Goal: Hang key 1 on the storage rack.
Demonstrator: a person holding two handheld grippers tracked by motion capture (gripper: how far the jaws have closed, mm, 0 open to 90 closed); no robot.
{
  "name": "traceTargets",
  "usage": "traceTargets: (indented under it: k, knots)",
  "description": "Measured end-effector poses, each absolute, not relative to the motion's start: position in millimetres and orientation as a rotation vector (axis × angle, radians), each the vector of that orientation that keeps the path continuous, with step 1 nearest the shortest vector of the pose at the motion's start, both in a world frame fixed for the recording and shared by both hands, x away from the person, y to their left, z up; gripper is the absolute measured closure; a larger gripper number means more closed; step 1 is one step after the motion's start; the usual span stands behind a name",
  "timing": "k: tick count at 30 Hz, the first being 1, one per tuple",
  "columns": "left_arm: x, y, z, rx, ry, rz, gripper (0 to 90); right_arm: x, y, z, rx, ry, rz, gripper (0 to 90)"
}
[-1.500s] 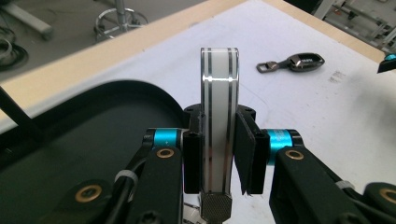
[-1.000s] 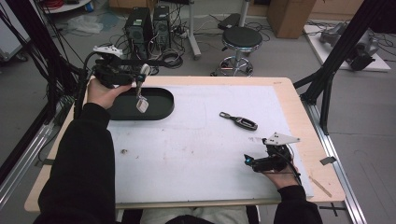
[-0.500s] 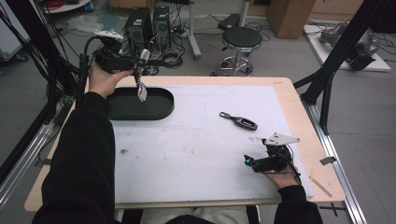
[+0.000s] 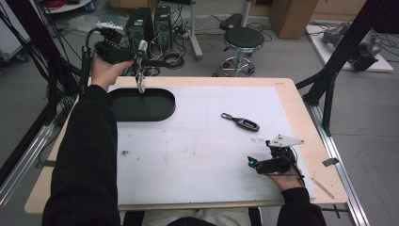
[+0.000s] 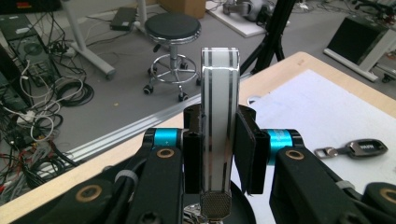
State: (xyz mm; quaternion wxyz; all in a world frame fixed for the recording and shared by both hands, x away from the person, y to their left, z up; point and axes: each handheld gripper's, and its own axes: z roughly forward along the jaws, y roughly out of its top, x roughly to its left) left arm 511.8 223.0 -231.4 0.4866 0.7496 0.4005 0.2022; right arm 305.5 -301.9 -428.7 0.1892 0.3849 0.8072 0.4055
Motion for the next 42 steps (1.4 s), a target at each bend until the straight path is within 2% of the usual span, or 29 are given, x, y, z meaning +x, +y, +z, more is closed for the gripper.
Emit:
traceTargets:
  k: [18, 24, 35, 42]
  knots:
    - [526.3, 230.4, -237.2, 1.697, 0.993, 0.55, 74.3, 305.1, -300.5, -431.9, 1.081, 2.285, 1.107, 0.8]
    - [525.6, 226.1, -237.5, 1.703, 0.999, 0.631, 74.3, 304.9, -300.2, -433.0, 1.079, 2.291, 1.099, 0.8]
    - [523.4, 224.2, -234.3, 1.651, 0.97, 0.59, 74.3, 305.0, -299.3, -433.7, 1.078, 2.298, 1.09, 0.8]
    - [527.5, 218.3, -239.5, 1.658, 1.005, 0.66, 74.3, 304.9, -299.0, -434.0, 1.073, 2.303, 1.083, 0.8]
